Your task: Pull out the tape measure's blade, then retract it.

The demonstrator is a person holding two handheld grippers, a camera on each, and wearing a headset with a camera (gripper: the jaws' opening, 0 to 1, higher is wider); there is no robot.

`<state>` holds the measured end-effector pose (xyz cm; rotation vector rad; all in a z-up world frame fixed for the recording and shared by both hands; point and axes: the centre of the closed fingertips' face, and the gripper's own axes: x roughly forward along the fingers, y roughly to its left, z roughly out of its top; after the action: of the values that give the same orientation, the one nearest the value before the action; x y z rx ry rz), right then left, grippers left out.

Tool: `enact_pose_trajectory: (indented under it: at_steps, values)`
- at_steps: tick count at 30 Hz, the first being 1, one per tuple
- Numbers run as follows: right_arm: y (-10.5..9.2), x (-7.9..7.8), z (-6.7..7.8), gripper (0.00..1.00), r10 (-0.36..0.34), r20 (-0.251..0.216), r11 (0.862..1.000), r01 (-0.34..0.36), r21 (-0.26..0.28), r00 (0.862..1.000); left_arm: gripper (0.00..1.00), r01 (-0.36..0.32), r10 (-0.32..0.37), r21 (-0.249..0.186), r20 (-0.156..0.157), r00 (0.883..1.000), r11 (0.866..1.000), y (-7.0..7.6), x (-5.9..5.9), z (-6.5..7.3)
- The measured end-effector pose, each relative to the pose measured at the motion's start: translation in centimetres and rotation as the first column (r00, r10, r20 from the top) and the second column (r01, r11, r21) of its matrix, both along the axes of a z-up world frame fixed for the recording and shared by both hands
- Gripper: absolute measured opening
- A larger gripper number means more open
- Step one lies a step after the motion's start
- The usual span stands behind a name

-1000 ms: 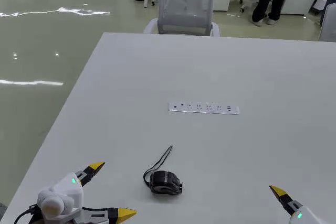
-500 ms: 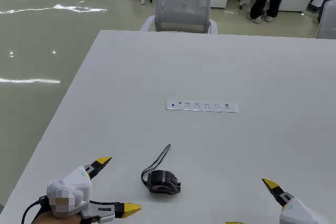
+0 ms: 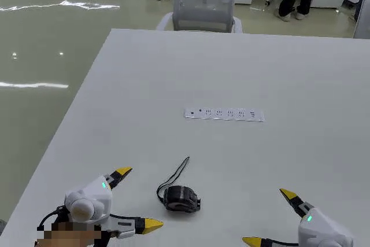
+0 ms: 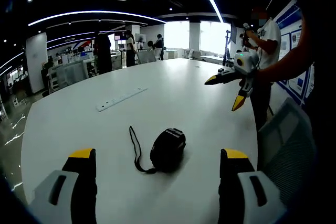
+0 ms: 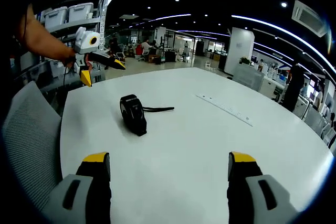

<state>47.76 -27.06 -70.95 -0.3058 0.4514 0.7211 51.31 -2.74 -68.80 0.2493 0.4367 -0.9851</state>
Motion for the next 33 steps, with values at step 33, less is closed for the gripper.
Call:
enact_pose_trajectory:
  at_steps: [33]
  values:
    - [4.3,2.4,-1.8,0.89,0.164,-0.044,0.985,-0.166,-0.045,0.985,0.94,0.144,-0.144,0.107,-0.006,0.99,0.984,-3.3,1.7,-2.1]
